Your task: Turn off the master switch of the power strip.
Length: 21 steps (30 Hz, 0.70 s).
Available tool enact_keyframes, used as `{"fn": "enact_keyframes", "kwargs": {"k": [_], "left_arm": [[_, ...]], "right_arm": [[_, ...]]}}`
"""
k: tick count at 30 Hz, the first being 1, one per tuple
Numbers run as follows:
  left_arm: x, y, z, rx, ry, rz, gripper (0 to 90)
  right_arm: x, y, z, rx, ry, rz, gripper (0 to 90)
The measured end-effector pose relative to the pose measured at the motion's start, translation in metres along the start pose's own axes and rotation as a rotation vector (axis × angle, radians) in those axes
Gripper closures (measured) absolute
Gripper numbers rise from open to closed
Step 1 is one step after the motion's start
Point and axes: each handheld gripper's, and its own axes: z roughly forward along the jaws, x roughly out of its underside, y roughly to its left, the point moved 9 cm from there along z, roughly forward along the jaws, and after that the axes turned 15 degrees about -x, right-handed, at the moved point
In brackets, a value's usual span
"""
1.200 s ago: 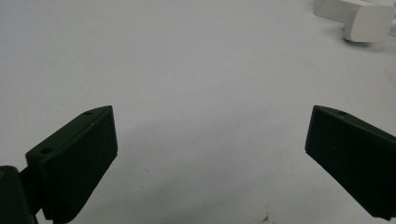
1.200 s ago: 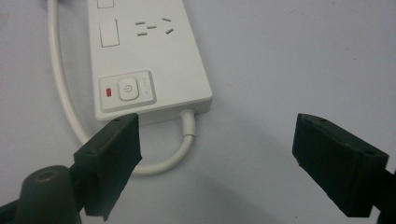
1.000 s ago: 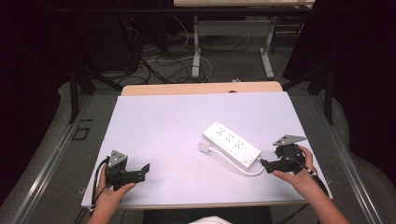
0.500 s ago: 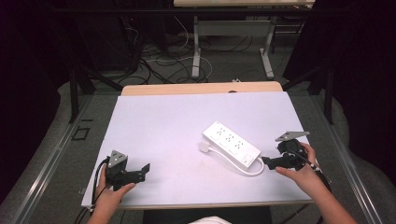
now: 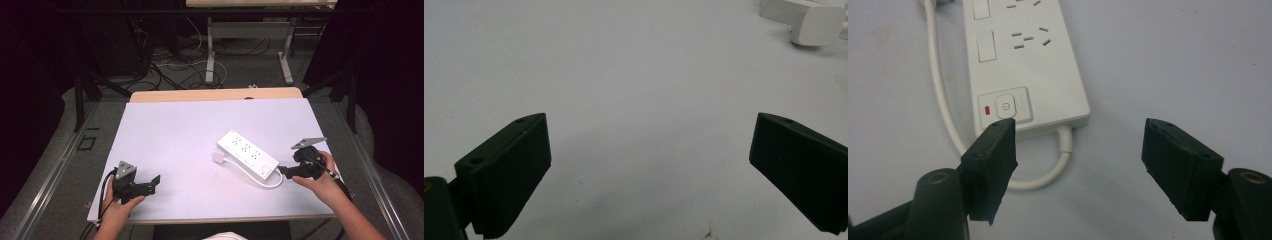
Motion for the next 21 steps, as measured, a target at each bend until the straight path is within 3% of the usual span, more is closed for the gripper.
{"fn": "enact_keyframes", "kwargs": {"k": [4, 9, 21], "left_arm": [[0.000, 0.001, 0.000, 0.000, -0.001, 0.000, 3.4], [0.000, 0.001, 0.000, -0.001, 0.001, -0.001, 3.5], [0.000, 0.002, -0.001, 0.001, 0.005, 0.003, 3.8]], "right_arm": [[-0.002, 0.005, 0.005, -0.016, 0.020, 0.016, 36.8], [-0.005, 0.007, 0.010, -0.022, 0.046, -0.012, 43.2], [-0.008, 0.018, 0.026, -0.053, 0.092, -0.020, 58.1]]}}
